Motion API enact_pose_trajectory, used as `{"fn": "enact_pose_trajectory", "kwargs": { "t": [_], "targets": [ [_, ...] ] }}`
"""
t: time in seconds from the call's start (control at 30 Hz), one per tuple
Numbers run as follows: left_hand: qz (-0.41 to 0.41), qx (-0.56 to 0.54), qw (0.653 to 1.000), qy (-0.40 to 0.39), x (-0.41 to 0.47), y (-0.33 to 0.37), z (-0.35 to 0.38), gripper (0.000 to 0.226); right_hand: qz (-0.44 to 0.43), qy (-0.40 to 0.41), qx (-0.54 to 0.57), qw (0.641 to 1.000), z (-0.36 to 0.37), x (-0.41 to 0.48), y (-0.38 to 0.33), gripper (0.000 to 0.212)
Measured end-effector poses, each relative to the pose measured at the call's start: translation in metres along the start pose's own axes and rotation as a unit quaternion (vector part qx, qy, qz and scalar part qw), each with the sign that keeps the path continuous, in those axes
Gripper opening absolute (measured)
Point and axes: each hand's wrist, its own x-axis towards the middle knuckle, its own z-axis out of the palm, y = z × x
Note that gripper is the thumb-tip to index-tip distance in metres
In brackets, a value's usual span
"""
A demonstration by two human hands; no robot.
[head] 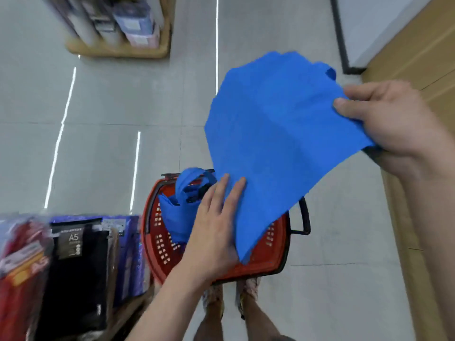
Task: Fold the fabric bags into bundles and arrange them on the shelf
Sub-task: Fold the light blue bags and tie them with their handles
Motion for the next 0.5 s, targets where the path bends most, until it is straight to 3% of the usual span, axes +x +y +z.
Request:
{"fn": "enact_pose_trajectory", "kwargs": {
  "t": [0.07,0.17,0.27,0.37,0.43,0.5],
  "targets": [
    [0.014,0.004,0.999,0.047,-0.010,0.028,-0.011,0.097,0.026,0.012,0.044,0.999,-0.013,-0.013,-0.021,0.027],
    [0.026,-0.090,0.989,0.117,-0.021,0.066,-0.046,0.093,0.072,0.040,0.105,0.991,-0.025,-0.036,-0.044,0.018],
    [-0.001,-0.224,0.974,0.028,-0.042,0.111,-0.085,0.105,0.102,0.082,0.164,0.978,-0.019,-0.061,-0.058,0.024],
    [-0.040,-0.402,0.913,-0.061,-0.068,0.160,-0.104,0.111,0.086,0.112,0.202,0.969,-0.001,-0.086,-0.073,0.025],
    [-0.067,-0.448,0.890,-0.056,-0.076,0.184,-0.109,0.107,0.067,0.112,0.211,0.969,0.014,-0.107,-0.084,0.020],
    [-0.087,-0.379,0.921,0.032,-0.075,0.191,-0.108,0.081,0.051,0.110,0.222,0.968,0.024,-0.124,-0.094,0.020]
  ]
}}
